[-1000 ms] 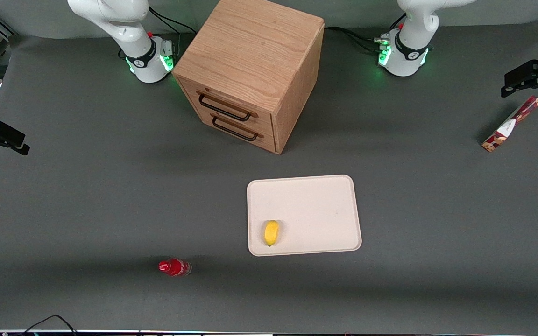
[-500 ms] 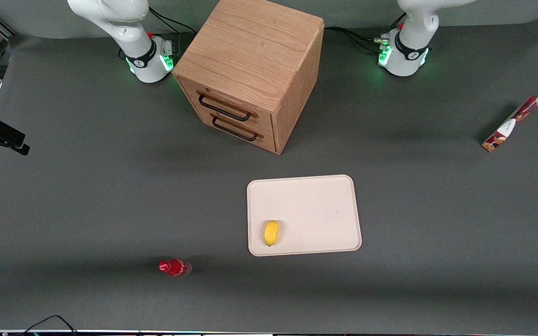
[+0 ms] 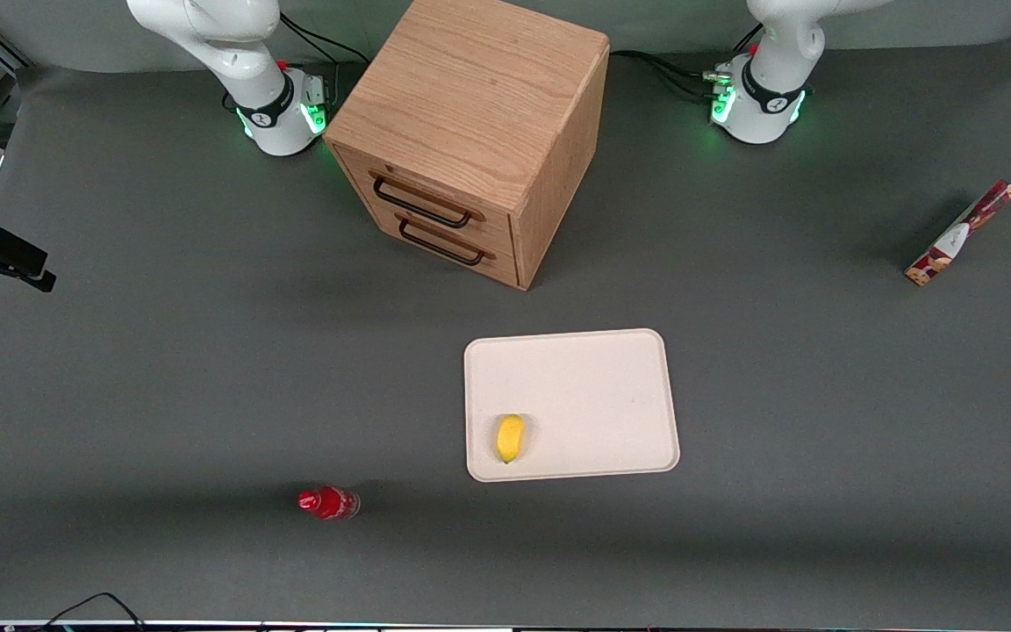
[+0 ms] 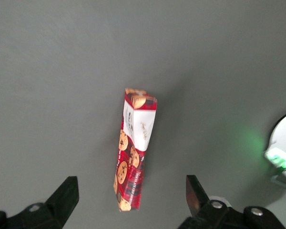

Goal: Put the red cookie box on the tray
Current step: 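Lower the left gripper onto the red cookie box and grasp it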

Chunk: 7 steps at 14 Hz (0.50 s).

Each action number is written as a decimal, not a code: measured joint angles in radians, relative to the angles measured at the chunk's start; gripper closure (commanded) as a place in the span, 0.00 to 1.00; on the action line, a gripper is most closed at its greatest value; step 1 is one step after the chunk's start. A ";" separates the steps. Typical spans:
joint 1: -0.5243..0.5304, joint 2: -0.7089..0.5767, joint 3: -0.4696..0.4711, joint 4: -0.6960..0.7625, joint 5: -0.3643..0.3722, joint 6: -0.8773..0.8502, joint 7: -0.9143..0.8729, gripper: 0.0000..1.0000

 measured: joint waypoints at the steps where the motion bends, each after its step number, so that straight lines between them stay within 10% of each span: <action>1: 0.001 -0.001 0.036 -0.075 -0.012 0.080 0.066 0.00; 7: 0.005 -0.010 0.153 -0.407 -0.056 0.494 0.310 0.00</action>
